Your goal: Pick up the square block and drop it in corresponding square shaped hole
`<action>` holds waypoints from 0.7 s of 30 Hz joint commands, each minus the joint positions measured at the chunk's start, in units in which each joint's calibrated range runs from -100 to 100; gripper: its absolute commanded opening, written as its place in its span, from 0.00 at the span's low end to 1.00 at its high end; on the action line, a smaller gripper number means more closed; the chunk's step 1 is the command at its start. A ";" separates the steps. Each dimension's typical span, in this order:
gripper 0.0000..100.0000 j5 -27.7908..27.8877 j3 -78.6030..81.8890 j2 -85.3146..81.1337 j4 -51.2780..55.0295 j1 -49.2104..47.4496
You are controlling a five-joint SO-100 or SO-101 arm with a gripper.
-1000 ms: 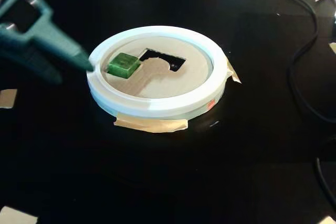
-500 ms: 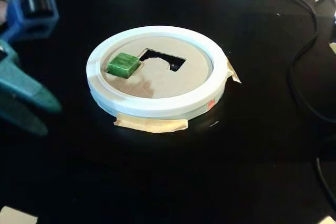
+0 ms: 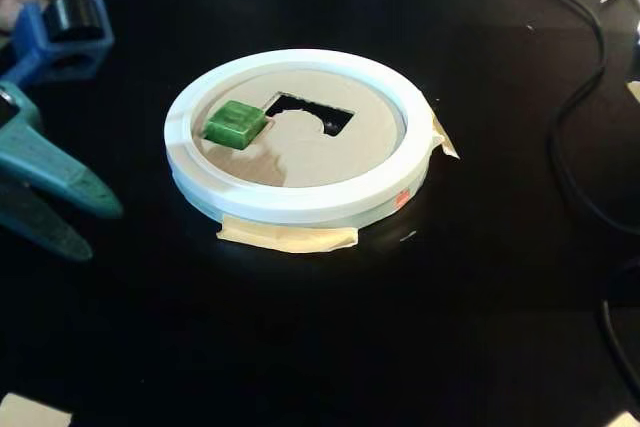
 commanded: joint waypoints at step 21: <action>0.78 0.00 0.31 -0.89 -1.27 1.57</action>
